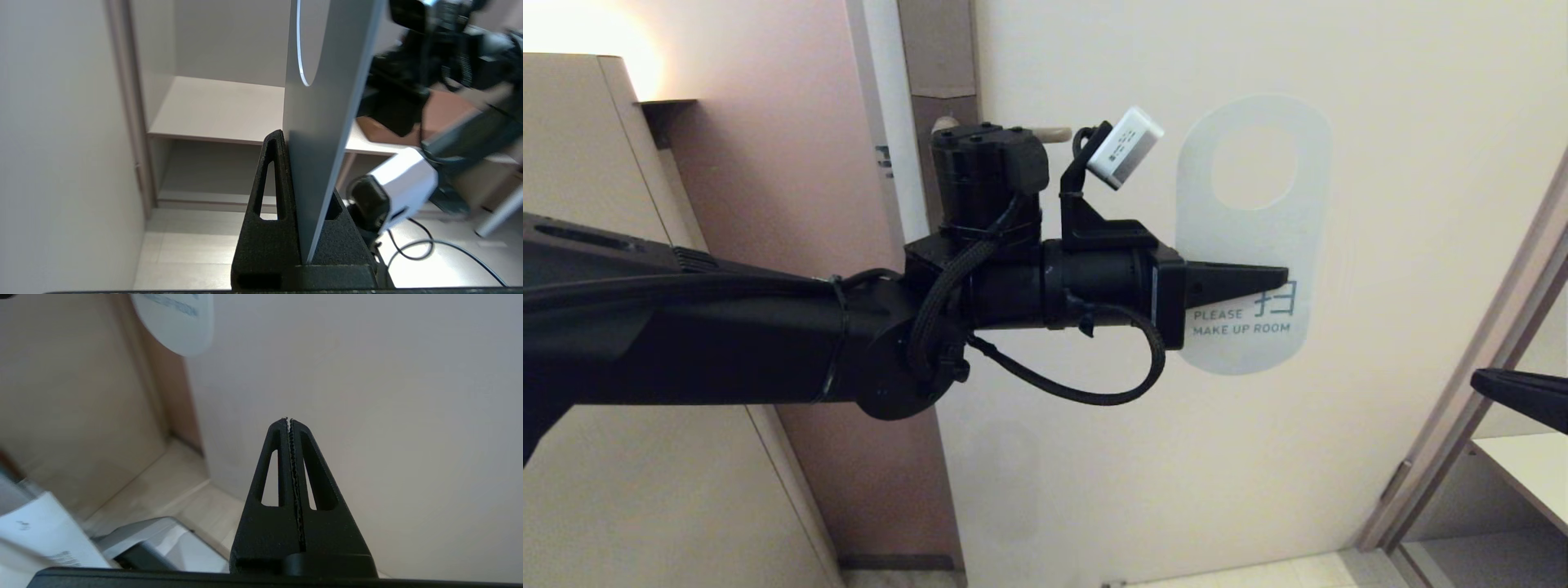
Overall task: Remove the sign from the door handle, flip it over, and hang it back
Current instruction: Hand it to the other hand
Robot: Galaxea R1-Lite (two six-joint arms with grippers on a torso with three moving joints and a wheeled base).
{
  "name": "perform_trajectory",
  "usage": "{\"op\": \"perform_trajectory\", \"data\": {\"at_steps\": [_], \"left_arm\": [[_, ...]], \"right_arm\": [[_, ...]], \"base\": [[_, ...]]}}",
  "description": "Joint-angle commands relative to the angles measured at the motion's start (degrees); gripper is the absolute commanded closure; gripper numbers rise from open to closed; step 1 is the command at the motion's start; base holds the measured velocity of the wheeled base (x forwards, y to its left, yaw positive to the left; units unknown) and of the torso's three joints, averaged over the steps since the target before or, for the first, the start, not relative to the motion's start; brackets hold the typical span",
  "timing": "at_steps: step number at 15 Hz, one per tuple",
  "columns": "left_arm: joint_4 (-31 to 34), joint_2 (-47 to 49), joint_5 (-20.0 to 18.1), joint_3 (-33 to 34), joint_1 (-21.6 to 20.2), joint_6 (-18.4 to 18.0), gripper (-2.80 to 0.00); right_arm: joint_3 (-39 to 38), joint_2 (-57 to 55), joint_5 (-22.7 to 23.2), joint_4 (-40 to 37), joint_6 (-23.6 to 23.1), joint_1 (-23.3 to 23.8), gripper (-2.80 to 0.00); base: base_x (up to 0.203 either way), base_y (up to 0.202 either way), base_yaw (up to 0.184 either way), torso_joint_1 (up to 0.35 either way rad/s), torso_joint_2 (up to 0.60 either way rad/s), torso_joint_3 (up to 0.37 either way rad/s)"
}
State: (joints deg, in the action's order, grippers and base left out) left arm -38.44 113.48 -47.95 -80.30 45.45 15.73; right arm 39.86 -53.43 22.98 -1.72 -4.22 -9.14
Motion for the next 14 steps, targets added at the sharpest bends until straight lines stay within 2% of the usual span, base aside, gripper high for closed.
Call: {"op": "perform_trajectory", "data": {"at_steps": [1, 4, 6, 9, 12, 13, 14], "left_arm": [[-0.2, 0.4, -1.5, -1.1, -0.2, 0.1, 0.0], [-0.1, 2.2, -4.1, -5.5, -0.2, -0.2, 0.0], [-0.2, 3.8, -4.6, -9.1, -0.2, -0.4, 0.0], [-0.2, 4.0, -4.7, -9.8, -0.2, -2.8, 0.0], [-0.1, 4.0, -4.7, -9.7, -0.2, -3.7, 0.0], [-0.1, 4.0, -4.7, -9.6, -0.2, -3.7, 0.0], [-0.1, 4.1, -4.7, -9.5, -0.2, -3.7, 0.0]], "right_arm": [[1.6, -4.4, 0.2, 0.1, 0.1, -2.7, 0.0], [3.3, -7.0, 0.4, 0.2, 0.3, -4.0, 0.0], [3.4, -7.1, 0.8, 0.1, 0.4, -4.3, 0.0], [4.3, -7.1, 3.4, -0.1, 0.5, -4.6, 0.0], [4.4, -7.6, 3.4, -0.2, 0.5, -4.5, 0.0], [4.4, -7.7, 3.5, -0.1, 0.5, -4.6, -2.8], [4.3, -7.7, 3.5, -0.1, 0.3, -4.6, -2.8]], "base": [[0.0, 0.0, 0.0, 0.0, 0.0, 0.0], [0.0, 0.0, 0.0, 0.0, 0.0, 0.0], [0.0, 0.0, 0.0, 0.0, 0.0, 0.0], [0.0, 0.0, 0.0, 0.0, 0.0, 0.0], [0.0, 0.0, 0.0, 0.0, 0.0, 0.0], [0.0, 0.0, 0.0, 0.0, 0.0, 0.0], [0.0, 0.0, 0.0, 0.0, 0.0, 0.0]]}}
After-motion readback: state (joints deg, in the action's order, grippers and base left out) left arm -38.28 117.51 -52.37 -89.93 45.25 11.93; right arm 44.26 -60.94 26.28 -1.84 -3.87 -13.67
